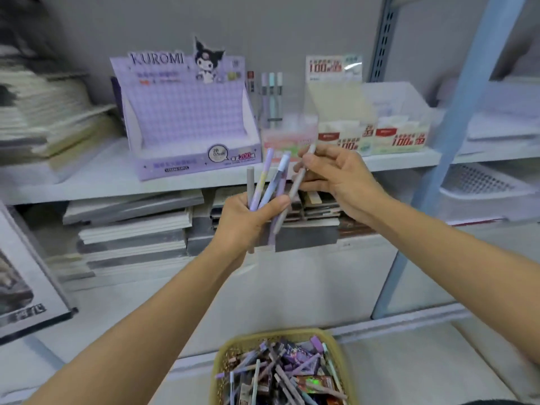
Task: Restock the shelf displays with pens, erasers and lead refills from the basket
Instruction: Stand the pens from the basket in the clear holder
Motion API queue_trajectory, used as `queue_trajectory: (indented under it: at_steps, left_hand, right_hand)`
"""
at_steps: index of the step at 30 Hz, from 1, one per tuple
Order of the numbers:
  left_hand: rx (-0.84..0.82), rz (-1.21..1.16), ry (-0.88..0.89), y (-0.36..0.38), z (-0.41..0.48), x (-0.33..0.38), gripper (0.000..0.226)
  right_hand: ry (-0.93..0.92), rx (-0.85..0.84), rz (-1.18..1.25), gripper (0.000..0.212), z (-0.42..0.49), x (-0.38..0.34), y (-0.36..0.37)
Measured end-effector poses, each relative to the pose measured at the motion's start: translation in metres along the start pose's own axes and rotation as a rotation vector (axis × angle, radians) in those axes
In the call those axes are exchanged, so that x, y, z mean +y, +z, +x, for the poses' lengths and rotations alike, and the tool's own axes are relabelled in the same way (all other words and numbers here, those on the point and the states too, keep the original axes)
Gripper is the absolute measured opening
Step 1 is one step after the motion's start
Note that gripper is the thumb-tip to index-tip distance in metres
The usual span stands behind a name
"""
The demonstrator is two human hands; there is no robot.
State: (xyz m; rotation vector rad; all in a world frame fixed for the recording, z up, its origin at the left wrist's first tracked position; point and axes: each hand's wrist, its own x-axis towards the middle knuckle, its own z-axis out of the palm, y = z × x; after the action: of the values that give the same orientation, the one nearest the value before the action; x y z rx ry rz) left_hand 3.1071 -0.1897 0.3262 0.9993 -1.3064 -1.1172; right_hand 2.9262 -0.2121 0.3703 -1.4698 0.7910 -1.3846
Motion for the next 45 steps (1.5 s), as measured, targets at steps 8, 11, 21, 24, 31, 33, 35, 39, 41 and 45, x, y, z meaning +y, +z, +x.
queue_trajectory:
  at_steps: [8,11,21,24,31,33,35,39,41,45]
  left_hand:
    - [0.01,-0.044,0.233,-0.011,0.045,0.082,0.015]
    - [0.044,-0.038,0.249,-0.016,0.064,0.094,0.012]
    - [0.064,-0.03,0.217,-0.022,0.109,0.086,0.01]
    - [0.026,-0.035,0.215,-0.024,0.115,0.086,0.01]
    - [0.002,-0.036,0.185,-0.029,0.122,0.084,0.013]
    - [-0.008,-0.054,0.175,-0.029,0.122,0.084,0.014]
    - [-0.014,-0.066,0.163,-0.03,0.122,0.085,0.019]
    - [-0.031,-0.085,0.136,-0.031,0.12,0.086,0.02]
    - [-0.033,-0.096,0.121,-0.031,0.12,0.087,0.018]
    - [-0.053,-0.118,0.104,-0.031,0.12,0.089,0.017]
  right_hand:
    - [-0.348,0.148,-0.059,0.007,0.07,-0.106,-0.021]
    - [-0.387,0.215,-0.163,0.007,0.103,-0.112,-0.029]
    - [-0.338,0.234,-0.631,0.012,0.175,-0.054,-0.025]
    - [-0.337,0.174,-0.744,0.012,0.185,-0.046,-0.024]
    - [-0.324,0.067,-0.839,0.009,0.187,-0.05,-0.029]
    - [-0.321,0.081,-0.841,0.016,0.187,-0.051,-0.028]
    - [-0.317,0.095,-0.833,0.023,0.188,-0.052,-0.025]
    - [-0.38,0.206,-0.972,0.014,0.194,-0.051,-0.022]
    - [-0.425,0.255,-1.111,0.014,0.195,-0.048,-0.022]
    - [-0.353,0.233,-1.224,0.021,0.194,-0.046,-0.02]
